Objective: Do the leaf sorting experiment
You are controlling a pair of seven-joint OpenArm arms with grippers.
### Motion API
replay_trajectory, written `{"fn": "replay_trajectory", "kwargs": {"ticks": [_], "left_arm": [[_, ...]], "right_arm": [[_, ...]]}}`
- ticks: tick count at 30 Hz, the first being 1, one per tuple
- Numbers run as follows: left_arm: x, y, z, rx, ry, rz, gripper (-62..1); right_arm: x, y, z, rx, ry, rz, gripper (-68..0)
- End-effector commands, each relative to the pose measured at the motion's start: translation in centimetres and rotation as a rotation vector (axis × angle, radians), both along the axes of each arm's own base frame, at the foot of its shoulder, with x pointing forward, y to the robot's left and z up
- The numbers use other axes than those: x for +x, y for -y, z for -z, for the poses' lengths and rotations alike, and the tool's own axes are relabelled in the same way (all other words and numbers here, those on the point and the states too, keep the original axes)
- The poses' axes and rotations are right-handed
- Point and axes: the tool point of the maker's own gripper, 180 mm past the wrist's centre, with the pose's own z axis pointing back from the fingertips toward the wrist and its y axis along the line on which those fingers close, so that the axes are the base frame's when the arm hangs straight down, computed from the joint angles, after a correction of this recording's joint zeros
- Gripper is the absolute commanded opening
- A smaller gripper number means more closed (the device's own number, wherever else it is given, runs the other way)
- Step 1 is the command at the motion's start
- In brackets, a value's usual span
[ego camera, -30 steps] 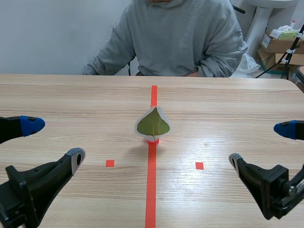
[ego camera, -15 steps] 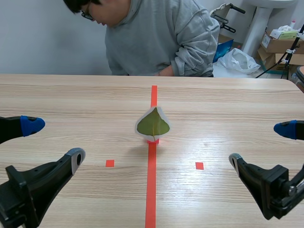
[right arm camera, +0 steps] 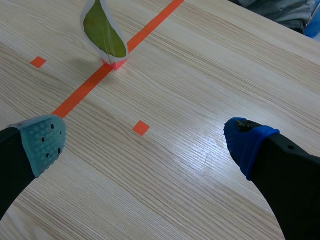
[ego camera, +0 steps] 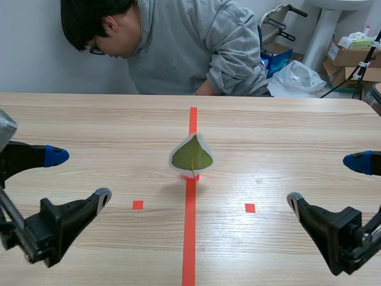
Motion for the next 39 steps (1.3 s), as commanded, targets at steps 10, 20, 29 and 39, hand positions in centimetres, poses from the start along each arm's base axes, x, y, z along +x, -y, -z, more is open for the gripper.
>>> {"fn": "replay_trajectory", "kwargs": {"ticks": [10, 20, 29, 39], "left_arm": [[6.4, 2.3, 3.6, -0.020, -0.038, 0.131, 1.4], [10.4, 6.8, 5.8, 0.063, -0.056, 0.252, 1.4], [12.0, 11.4, 7.0, 0.096, -0.076, 0.327, 1.4], [10.8, 15.0, 8.3, 0.202, -0.054, 0.435, 1.4]], "right_arm": [[0.4, 0.0, -0.9, 0.005, 0.031, -0.001, -0.8], [0.4, 0.0, -0.9, 0.005, 0.031, -0.001, -0.8], [0.5, 0.0, -1.0, 0.005, 0.038, -0.002, -0.8], [1.0, -0.1, -1.4, 0.003, 0.049, -0.006, -0.8]]}}
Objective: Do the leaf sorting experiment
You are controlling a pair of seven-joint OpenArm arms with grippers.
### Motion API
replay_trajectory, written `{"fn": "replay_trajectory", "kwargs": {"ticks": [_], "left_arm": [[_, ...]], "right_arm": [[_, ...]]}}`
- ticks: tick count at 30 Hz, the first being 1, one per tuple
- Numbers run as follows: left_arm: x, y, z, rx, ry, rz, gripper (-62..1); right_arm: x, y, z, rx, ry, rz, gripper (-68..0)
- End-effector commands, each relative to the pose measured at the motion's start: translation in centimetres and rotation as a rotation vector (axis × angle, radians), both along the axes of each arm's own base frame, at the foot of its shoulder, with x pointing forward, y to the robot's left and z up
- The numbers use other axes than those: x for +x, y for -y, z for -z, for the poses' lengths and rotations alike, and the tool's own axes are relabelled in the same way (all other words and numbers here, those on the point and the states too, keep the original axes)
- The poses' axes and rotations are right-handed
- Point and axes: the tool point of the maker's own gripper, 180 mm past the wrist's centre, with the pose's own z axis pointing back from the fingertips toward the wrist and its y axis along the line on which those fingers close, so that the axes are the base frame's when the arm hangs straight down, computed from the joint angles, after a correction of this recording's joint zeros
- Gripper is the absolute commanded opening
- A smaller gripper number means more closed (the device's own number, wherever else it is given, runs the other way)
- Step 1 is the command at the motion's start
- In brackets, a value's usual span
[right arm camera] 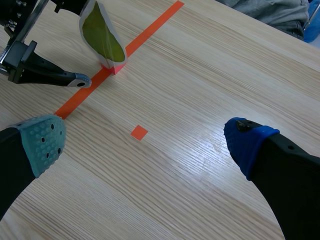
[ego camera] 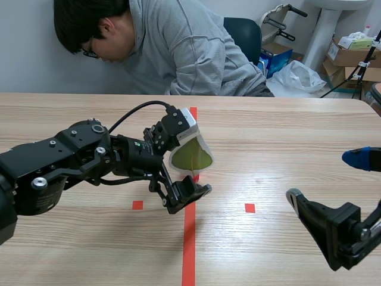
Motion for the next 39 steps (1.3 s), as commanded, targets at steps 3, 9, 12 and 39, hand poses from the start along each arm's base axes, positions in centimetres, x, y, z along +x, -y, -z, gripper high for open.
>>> {"fn": "replay_trajectory", "kwargs": {"ticks": [3, 9, 12, 39], "left_arm": [[1.2, 0.0, -1.1, 0.005, 0.061, -0.016, 1.4], [1.5, -0.1, -1.2, 0.005, 0.070, -0.031, -4.3], [1.5, -0.1, -1.2, 0.004, 0.070, -0.031, -17.7], [1.6, 0.5, -2.3, -0.072, 0.084, -0.036, -57.1]], "right_arm": [[0.6, 0.0, -1.0, 0.003, 0.035, 0.000, -0.8], [0.5, 0.0, -1.0, 0.002, 0.035, 0.000, -0.8], [0.5, 0.0, -1.0, 0.002, 0.035, 0.000, -0.8], [0.5, 0.0, -0.9, 0.000, 0.031, 0.001, -0.8]]}}
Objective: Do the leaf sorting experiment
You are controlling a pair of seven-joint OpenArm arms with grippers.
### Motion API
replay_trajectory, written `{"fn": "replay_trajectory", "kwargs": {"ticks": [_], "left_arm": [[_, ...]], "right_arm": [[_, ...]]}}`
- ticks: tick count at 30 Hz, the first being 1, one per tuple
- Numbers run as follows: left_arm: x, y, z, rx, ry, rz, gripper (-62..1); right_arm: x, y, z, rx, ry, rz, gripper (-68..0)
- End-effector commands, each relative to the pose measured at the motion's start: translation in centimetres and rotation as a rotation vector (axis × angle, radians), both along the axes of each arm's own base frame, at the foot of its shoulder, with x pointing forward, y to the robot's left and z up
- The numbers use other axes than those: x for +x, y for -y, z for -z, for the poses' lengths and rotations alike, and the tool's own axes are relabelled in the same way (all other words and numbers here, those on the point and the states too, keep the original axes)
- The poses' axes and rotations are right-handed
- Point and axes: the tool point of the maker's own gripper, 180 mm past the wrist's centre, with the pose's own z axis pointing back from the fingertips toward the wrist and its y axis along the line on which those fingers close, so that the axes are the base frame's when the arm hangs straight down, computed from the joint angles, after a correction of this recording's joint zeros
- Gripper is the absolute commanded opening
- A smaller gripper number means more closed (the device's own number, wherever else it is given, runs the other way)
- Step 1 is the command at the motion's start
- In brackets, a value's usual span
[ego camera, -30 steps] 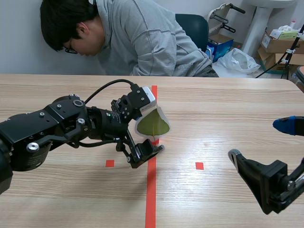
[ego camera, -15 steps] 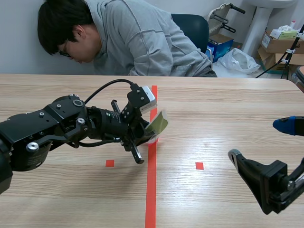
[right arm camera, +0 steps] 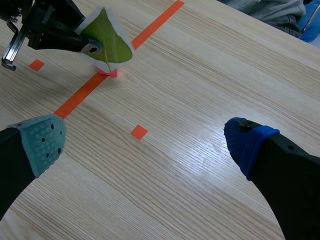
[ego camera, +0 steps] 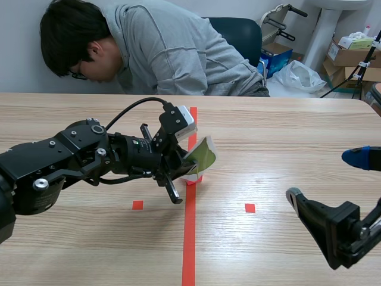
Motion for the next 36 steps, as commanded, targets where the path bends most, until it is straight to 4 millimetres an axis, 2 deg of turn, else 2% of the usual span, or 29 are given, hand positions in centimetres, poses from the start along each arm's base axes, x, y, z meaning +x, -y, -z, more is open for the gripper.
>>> {"fn": "replay_trajectory", "kwargs": {"ticks": [1, 8, 11, 14, 17, 19, 24, 27, 31, 36], "left_arm": [[0.5, 0.9, -1.9, -0.073, 0.021, -0.004, -57.1], [-2.0, 2.1, -3.9, -0.152, 0.020, 0.058, -58.2], [-1.6, 1.1, -4.9, -0.191, 0.042, -0.005, -58.2], [1.3, -2.4, -6.0, -0.234, 0.086, -0.185, -58.1], [5.0, -8.0, -7.2, -0.233, 0.155, -0.388, -57.9], [6.6, -11.3, -8.1, -0.223, 0.192, -0.478, -58.0], [9.6, -19.6, -9.1, -0.192, 0.254, -0.683, -57.9], [10.7, -23.7, -9.7, -0.173, 0.285, -0.776, -57.9], [12.0, -27.6, -10.0, -0.143, 0.301, -0.873, -57.9], [13.5, -29.9, -10.0, -0.135, 0.287, -0.946, -58.0]], "right_arm": [[0.5, 0.0, -1.0, 0.003, 0.033, 0.000, -0.8], [0.5, 0.0, -0.9, 0.003, 0.033, 0.001, -0.8], [0.5, 0.0, -1.0, 0.003, 0.033, 0.001, -0.8], [0.5, 0.0, -0.9, 0.003, 0.033, 0.001, -0.8], [0.5, 0.0, -0.9, 0.003, 0.033, 0.001, -0.8], [0.5, 0.0, -0.9, 0.003, 0.033, 0.001, -0.8], [0.5, 0.0, -1.0, 0.003, 0.035, 0.001, -0.8], [0.6, 0.0, -1.0, 0.003, 0.036, 0.001, -0.8], [0.6, 0.0, -1.0, 0.003, 0.036, 0.001, -0.8], [0.6, 0.0, -1.0, 0.003, 0.036, 0.001, -0.8]]}}
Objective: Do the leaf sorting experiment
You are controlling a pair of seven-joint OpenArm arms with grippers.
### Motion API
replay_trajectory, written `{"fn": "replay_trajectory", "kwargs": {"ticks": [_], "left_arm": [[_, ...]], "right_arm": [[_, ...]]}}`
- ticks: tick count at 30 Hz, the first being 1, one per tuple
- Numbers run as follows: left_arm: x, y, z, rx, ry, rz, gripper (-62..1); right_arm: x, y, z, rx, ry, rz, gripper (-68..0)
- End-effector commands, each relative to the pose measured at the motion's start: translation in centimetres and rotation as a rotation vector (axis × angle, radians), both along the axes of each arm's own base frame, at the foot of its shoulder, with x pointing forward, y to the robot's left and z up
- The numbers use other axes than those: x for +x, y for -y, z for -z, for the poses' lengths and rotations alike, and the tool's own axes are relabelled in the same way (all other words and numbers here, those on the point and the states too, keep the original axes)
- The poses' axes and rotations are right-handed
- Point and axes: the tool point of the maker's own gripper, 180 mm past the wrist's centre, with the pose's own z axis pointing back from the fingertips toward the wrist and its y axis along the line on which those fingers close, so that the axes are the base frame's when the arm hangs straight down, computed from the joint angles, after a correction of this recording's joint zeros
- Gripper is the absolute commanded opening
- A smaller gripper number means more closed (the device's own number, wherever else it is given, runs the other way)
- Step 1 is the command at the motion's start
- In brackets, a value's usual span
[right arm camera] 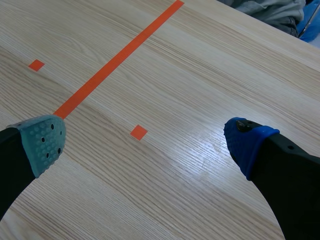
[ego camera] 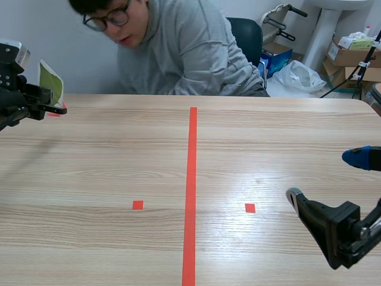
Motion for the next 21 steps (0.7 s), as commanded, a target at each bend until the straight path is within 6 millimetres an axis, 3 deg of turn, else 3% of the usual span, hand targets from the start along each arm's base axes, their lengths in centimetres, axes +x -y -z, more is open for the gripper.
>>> {"fn": "replay_trajectory", "kwargs": {"ticks": [1, 5, 12, 21], "left_arm": [[1.6, 0.2, -2.7, -0.001, 0.079, -0.001, -58.0], [1.9, -1.0, -2.2, 0.025, 0.061, -0.041, -58.0], [0.5, -2.3, 0.8, 0.059, -0.006, -0.083, -58.0], [-1.5, -2.4, 3.6, 0.064, -0.054, -0.084, -58.0]], "right_arm": [[0.6, 0.0, -1.0, 0.003, 0.036, 0.000, -0.8], [0.6, 0.0, -1.0, 0.003, 0.036, 0.000, -0.8], [0.6, 0.0, -1.0, 0.004, 0.036, 0.000, -0.8], [0.6, 0.0, -1.1, 0.004, 0.039, 0.000, -0.8]]}}
